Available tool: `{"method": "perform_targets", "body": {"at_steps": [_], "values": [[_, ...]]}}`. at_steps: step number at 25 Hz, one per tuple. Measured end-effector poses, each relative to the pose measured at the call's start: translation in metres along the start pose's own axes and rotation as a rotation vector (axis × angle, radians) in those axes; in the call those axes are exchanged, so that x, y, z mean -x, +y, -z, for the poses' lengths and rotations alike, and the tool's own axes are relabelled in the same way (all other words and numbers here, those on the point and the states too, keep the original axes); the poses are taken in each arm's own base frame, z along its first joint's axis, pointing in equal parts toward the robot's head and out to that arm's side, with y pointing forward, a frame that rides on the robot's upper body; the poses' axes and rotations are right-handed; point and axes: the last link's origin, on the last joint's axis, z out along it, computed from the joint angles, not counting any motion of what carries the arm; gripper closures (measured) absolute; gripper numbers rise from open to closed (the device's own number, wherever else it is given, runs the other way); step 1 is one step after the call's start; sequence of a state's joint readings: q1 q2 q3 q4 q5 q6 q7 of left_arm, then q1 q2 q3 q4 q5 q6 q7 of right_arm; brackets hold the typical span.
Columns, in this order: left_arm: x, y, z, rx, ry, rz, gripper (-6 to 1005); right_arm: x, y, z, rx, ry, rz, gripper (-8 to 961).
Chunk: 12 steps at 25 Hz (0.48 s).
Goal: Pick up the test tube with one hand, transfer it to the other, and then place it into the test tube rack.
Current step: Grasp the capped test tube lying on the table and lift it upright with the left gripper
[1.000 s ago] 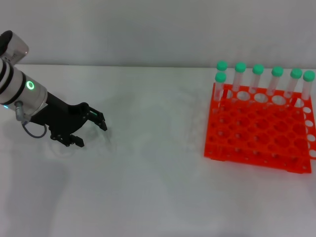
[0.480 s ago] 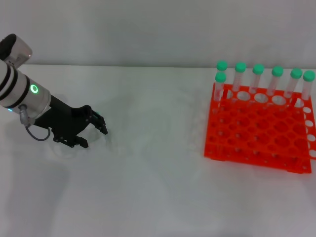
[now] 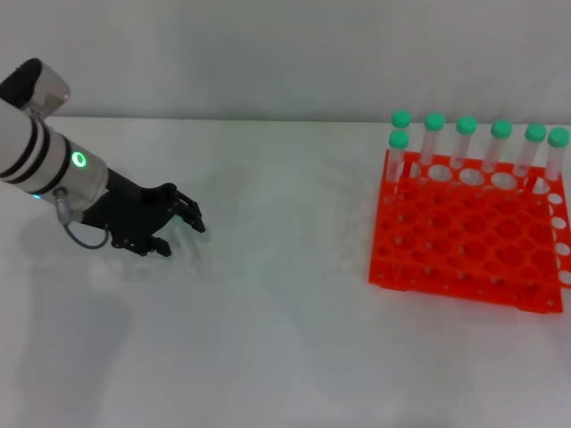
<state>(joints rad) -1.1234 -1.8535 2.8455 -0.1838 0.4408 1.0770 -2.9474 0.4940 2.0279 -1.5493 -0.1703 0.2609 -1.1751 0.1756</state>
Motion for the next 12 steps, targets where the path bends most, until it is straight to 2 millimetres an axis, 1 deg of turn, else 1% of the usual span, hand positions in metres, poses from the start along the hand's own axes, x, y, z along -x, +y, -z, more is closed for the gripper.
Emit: {"method": "perform_targets", "body": {"at_steps": [12], "values": [[0.0011,0.0083,-0.0049,-0.015,0.005,-0.025,416,0.0018,-0.0020,-0.0015,-0.015,-0.009,-0.007,68]]}}
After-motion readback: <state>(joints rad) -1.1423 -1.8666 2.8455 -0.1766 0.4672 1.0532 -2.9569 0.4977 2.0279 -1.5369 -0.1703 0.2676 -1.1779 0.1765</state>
